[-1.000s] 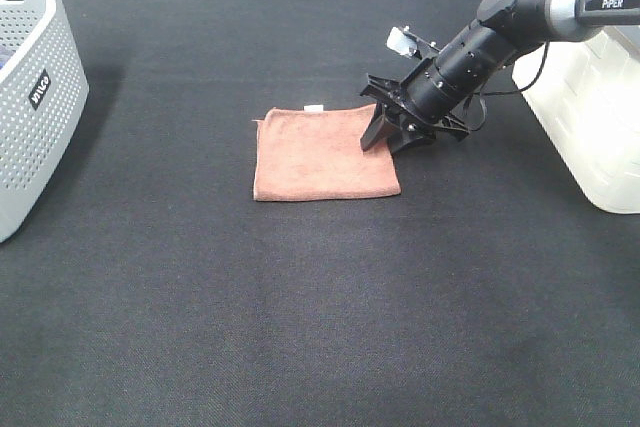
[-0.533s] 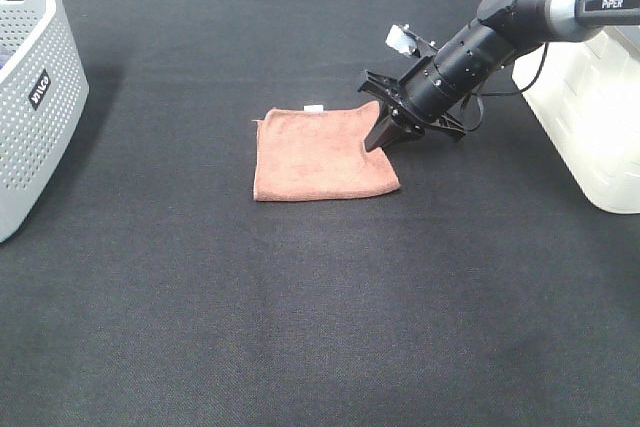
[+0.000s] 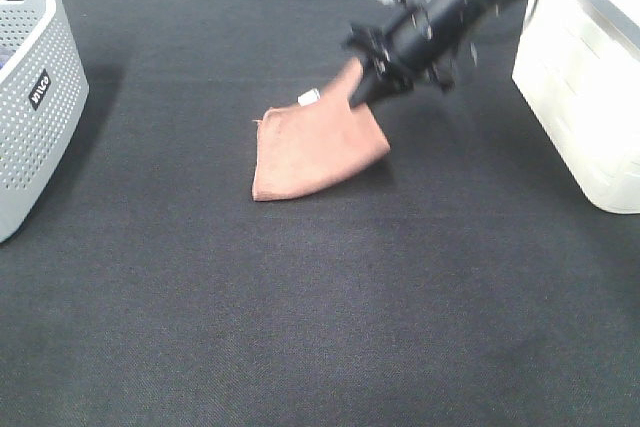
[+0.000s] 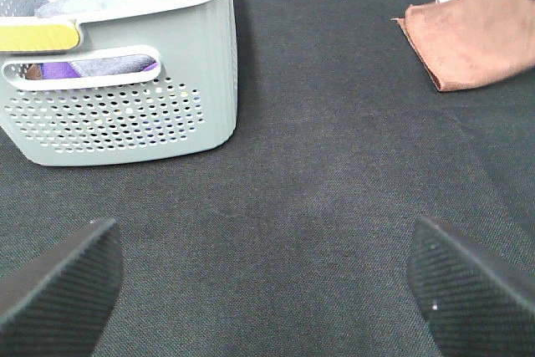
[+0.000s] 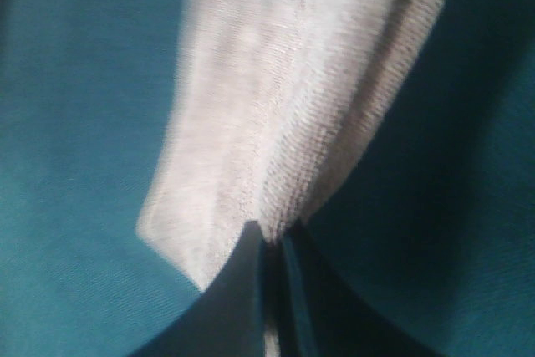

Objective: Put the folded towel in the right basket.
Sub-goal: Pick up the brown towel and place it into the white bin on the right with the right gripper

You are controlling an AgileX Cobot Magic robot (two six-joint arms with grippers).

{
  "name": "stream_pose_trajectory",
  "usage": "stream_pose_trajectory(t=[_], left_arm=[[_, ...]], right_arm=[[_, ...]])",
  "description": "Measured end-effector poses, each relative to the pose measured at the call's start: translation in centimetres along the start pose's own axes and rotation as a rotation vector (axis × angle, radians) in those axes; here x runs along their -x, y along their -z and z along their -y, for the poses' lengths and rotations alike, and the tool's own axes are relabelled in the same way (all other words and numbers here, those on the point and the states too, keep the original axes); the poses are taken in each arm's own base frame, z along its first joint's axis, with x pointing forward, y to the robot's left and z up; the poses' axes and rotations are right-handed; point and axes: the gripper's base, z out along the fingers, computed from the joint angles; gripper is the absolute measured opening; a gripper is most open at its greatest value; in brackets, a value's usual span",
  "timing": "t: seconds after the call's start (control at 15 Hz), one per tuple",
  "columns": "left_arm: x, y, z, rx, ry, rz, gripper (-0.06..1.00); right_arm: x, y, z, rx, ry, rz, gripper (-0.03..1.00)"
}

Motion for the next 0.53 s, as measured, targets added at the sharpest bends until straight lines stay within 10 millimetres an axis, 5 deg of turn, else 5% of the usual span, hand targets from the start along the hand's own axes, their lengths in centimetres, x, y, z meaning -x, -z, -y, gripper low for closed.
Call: stream_pose_trajectory(t=[0.2, 0.53], left_arm=[[0.0, 0.0, 0.0, 0.000, 0.000, 0.000, 0.88], [0.0, 0.0, 0.0, 0.000, 0.000, 0.000, 0.88]], right_arm=[[0.8, 5.0, -2.7, -0.076, 0.071, 0.076, 0.00], [0.7, 16.4, -7.2, -0.281, 0.196, 0.270, 0.00]])
